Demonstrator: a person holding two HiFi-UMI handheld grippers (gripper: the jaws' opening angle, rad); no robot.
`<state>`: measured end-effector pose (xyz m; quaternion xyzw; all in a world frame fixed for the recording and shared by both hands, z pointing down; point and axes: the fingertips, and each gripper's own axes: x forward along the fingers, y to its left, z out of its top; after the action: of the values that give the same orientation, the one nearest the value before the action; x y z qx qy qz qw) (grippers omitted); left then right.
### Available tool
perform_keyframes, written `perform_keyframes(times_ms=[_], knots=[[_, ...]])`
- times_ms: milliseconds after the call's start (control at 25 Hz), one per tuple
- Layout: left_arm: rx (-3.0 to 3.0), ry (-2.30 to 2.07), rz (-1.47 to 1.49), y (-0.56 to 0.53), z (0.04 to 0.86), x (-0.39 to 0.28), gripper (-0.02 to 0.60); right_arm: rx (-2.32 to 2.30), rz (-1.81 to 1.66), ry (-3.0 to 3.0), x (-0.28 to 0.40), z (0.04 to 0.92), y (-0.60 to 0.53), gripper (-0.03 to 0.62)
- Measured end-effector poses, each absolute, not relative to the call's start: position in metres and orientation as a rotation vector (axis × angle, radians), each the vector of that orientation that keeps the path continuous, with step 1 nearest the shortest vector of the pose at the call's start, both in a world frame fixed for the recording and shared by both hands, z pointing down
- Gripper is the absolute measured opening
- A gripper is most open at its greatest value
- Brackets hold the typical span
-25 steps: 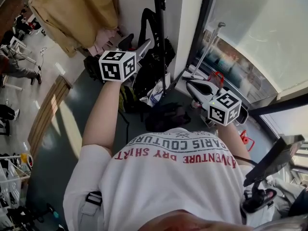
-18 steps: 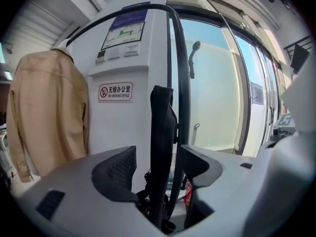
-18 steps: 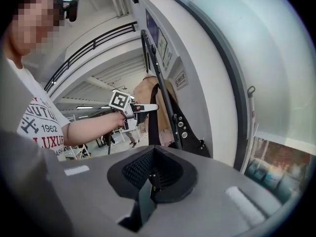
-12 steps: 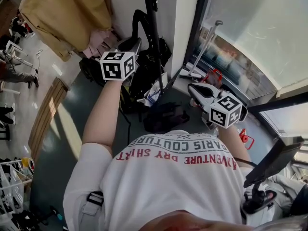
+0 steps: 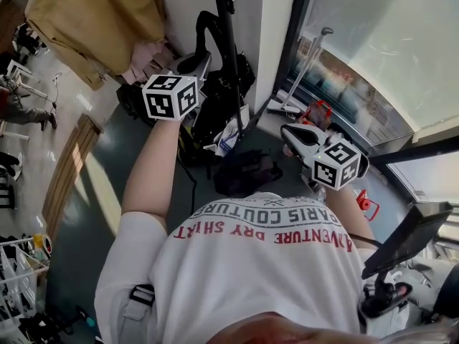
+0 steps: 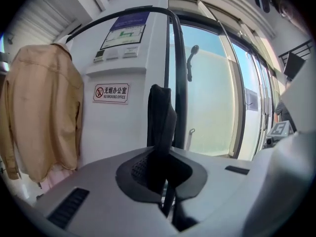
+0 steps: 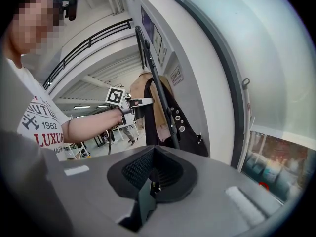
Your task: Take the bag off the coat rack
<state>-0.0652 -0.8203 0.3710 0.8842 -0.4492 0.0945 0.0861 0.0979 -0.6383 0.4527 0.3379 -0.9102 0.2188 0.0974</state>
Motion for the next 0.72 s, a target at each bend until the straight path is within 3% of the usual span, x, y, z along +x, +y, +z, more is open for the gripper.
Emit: perform_keyframes(times_ms=[480, 720], knots=[[2.621, -1.250, -0.055, -0.826, 0.297, -0.063, 0.006, 1.014, 0.659, -2.690, 0.106, 0.455, -0.637, 0.002], [2.667, -1.298, -0.082, -0.836, 0.263, -0.062, 0.006, 1.035, 0.685, -2.673, 0.114, 0.463, -0.640, 0.002]])
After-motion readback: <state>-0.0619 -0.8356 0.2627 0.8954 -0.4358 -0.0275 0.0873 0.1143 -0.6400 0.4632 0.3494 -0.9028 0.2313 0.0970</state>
